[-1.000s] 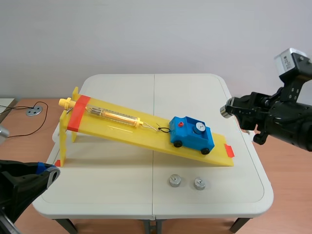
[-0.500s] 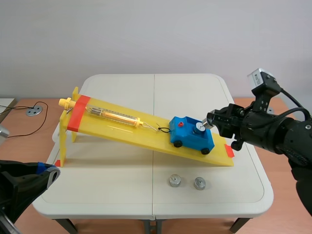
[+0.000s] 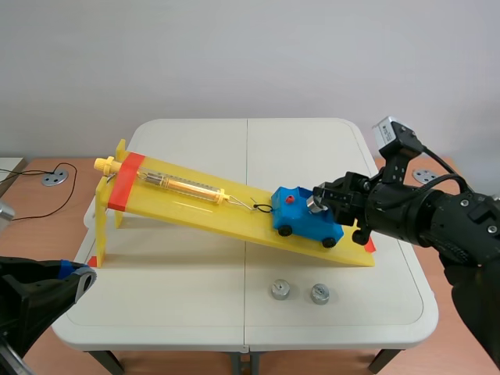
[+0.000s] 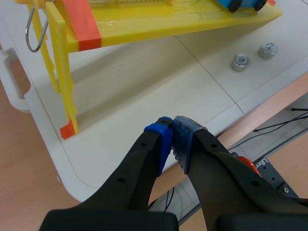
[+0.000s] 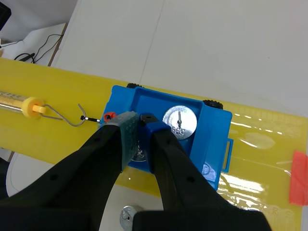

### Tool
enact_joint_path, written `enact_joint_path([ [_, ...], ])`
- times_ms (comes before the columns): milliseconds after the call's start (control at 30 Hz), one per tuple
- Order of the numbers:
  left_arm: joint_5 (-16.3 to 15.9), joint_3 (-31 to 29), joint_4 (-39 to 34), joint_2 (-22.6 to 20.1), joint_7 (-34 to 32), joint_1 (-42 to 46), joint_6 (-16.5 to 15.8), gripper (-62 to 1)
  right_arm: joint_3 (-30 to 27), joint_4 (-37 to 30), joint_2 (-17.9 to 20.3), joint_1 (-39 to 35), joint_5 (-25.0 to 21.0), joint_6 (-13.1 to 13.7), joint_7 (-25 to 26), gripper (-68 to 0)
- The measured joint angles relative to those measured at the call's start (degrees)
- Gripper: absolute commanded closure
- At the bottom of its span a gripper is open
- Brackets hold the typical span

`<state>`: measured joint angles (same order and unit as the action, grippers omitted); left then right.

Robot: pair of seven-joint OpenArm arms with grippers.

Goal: Place the four metal weights on the blue cart on the ramp.

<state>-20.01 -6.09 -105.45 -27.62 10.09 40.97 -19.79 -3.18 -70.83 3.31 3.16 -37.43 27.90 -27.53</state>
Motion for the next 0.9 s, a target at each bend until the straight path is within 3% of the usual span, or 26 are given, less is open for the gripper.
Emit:
enact_joint_path([
  [267,0.0,0.0,0.0,0.0,0.0,0.0,0.0,-2.7,0.0,3.3,-1.1,0.1,0.3,0.0,0.3,-1.0],
  [600,0.0,0.0,0.0,0.0,0.0,0.0,0.0,-2.7,-0.2,3.3,-1.1,0.2,0.8,0.3,0.7,-22.2],
  [733,0.0,0.0,0.0,0.0,0.0,0.0,0.0,-2.7,-2.4,3.3,-1.1,0.2,0.8,3.8,0.6,-26.0],
  [900,0.0,0.0,0.0,0.0,0.0,0.0,0.0,-2.7,-5.7,2.5,-0.3,-0.3,0.7,10.3,0.7,-26.2],
])
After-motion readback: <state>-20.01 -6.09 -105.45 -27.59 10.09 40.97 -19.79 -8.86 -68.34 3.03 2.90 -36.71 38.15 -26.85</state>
